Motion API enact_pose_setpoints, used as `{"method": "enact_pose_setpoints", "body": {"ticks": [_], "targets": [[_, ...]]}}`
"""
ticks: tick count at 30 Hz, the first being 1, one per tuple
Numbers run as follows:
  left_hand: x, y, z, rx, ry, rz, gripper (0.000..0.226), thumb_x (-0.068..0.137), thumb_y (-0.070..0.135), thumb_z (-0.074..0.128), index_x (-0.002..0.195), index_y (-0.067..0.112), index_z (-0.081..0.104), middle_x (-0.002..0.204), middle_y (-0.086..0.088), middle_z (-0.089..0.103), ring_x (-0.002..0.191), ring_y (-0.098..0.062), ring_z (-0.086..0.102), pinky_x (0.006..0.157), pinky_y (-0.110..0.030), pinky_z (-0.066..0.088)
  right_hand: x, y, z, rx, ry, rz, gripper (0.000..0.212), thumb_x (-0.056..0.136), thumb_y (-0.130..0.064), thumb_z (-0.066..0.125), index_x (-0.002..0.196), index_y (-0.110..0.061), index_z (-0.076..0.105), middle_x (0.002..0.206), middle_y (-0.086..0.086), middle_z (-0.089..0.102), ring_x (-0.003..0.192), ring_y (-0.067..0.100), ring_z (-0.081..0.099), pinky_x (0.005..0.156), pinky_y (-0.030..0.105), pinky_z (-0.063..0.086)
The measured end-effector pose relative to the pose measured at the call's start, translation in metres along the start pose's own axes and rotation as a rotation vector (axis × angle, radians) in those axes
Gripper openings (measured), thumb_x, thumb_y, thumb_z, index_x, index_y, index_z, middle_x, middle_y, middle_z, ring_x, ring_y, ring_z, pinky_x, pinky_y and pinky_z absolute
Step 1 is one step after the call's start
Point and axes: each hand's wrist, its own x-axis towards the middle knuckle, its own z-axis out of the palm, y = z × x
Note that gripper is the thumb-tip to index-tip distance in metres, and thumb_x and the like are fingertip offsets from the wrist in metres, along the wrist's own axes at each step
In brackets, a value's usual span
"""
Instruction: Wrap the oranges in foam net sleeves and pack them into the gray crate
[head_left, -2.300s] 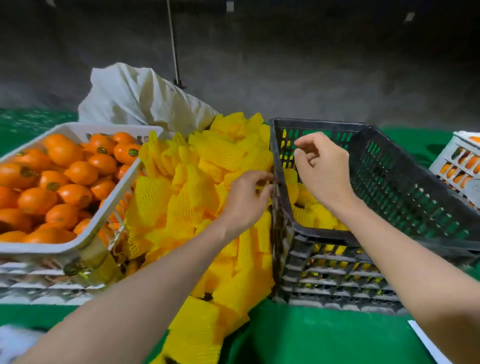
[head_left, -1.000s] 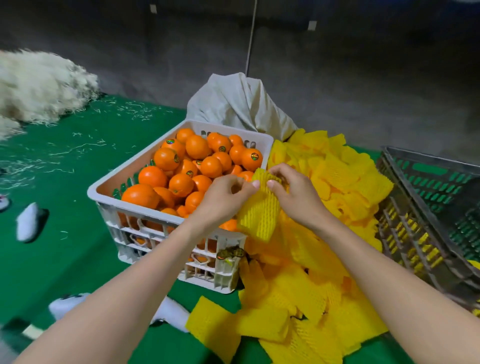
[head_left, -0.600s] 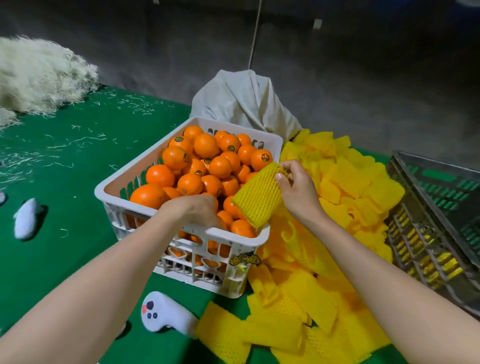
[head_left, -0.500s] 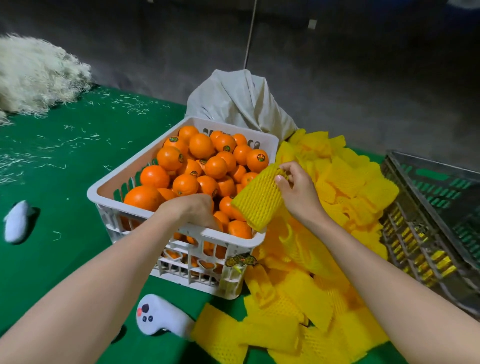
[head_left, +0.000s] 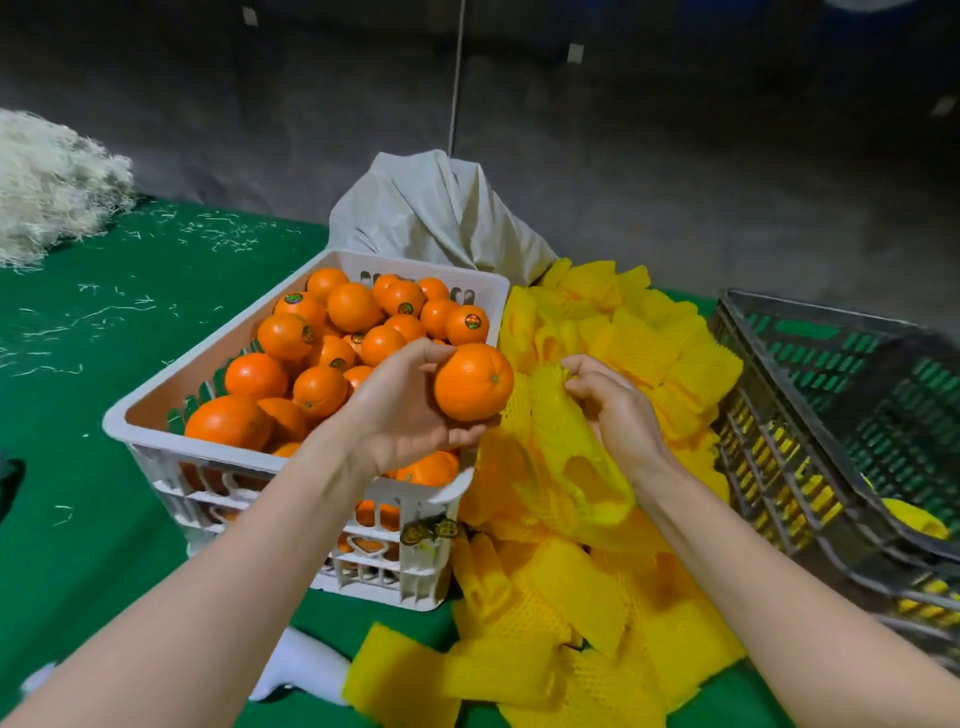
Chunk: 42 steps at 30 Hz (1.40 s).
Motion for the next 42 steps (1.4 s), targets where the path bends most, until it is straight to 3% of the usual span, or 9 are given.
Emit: {"method": "enact_pose_setpoints", "body": {"ticks": [8,13,18,25,28,32,36,39,42], "targets": [[0.028,-0.054,0.083,-0.067,0.096,0.028,0.032,0.094,0.020,0.052,0.119,0.001,0.054,0.119,-0.024,0.059,0.096,-0.033,0.059,0.086,-0.049,0.050,-0.045,-0.013,-0.040,0.021,-0.098,0.052,0.027,0.088,0.007,0.032,0.080,-0.008,0.053,0.069,0.006,0.052,0.069,0.016,0.048,0.067,0.030,0.039],[0.037,-0.091,0.119,-0.031,0.133,0.043,0.021,0.091,0.016,0.057,0.111,0.011,0.053,0.075,-0.010,0.061,0.061,-0.020,0.061,0.051,-0.028,0.052,-0.069,-0.008,-0.064,-0.220,-0.127,0.113,0.029,0.088,0.009,0.035,0.080,-0.014,0.052,0.074,0.001,0.045,0.076,0.010,0.040,0.074,0.029,0.031],[0.047,-0.117,0.137,-0.022,0.155,0.059,0.034,0.092,0.012,0.056,0.125,0.009,0.050,0.087,-0.012,0.062,0.069,-0.021,0.060,0.059,-0.029,0.050,-0.077,-0.005,-0.096,-0.524,0.006,-0.012,0.030,0.091,0.004,0.042,0.079,-0.022,0.050,0.071,0.007,0.041,0.066,0.014,0.037,0.060,0.028,0.029],[0.047,-0.134,0.154,0.039,0.047,-0.110,0.009,0.088,0.023,0.055,0.095,0.017,0.058,0.073,-0.004,0.059,0.062,-0.018,0.053,0.059,-0.028,0.037,-0.072,-0.004,-0.136,-0.474,0.207,-0.102,0.030,0.093,0.005,0.042,0.078,-0.019,0.050,0.075,-0.002,0.048,0.066,0.008,0.043,0.060,0.021,0.033],[0.043,-0.139,0.157,0.116,-0.066,-0.073,0.033,0.068,0.026,0.066,0.098,0.016,0.064,0.083,-0.003,0.065,0.071,-0.018,0.058,0.062,-0.028,0.040,-0.072,0.003,-0.140,-0.405,0.282,-0.074,0.028,0.094,0.004,0.040,0.077,-0.017,0.048,0.073,-0.002,0.047,0.064,0.007,0.043,0.056,0.020,0.034],[0.047,-0.152,0.159,0.102,0.120,0.129,0.059,0.073,0.006,0.068,0.129,0.003,0.048,0.112,-0.017,0.065,0.094,-0.029,0.062,0.080,-0.039,0.050,-0.081,0.021,-0.131,-0.383,0.452,-0.113,0.012,0.093,0.001,0.045,0.088,-0.010,0.049,0.073,-0.006,0.047,0.065,-0.003,0.045,0.060,0.023,0.037],[0.056,-0.161,0.163,-0.090,0.175,0.147,0.042,0.091,0.023,0.056,0.130,0.009,0.050,0.096,-0.010,0.068,0.084,-0.018,0.066,0.073,-0.025,0.053,-0.089,0.035,-0.105,-0.354,0.568,-0.202,0.022,0.094,-0.036,0.036,0.093,-0.016,0.045,0.077,-0.011,0.049,0.073,0.003,0.049,0.067,0.026,0.039],[0.060,-0.165,0.160,-0.144,0.190,0.103,0.055,0.097,0.039,0.042,0.138,0.003,0.045,0.113,-0.021,0.059,0.105,-0.018,0.059,0.101,-0.034,0.042,-0.091,0.041,-0.094,-0.420,0.544,-0.249,0.038,0.090,-0.053,0.031,0.094,-0.018,0.045,0.076,-0.012,0.048,0.070,0.001,0.045,0.060,0.025,0.033],[0.062,-0.162,0.148,-0.206,0.151,0.040,0.053,0.096,0.046,0.037,0.080,0.011,0.074,0.071,-0.008,0.065,0.067,-0.012,0.062,0.076,-0.024,0.053,-0.086,0.038,-0.102,-0.488,0.482,-0.314,0.024,0.095,-0.036,0.047,0.086,-0.014,0.050,0.066,-0.008,0.046,0.059,0.001,0.041,0.057,0.028,0.032]]}}
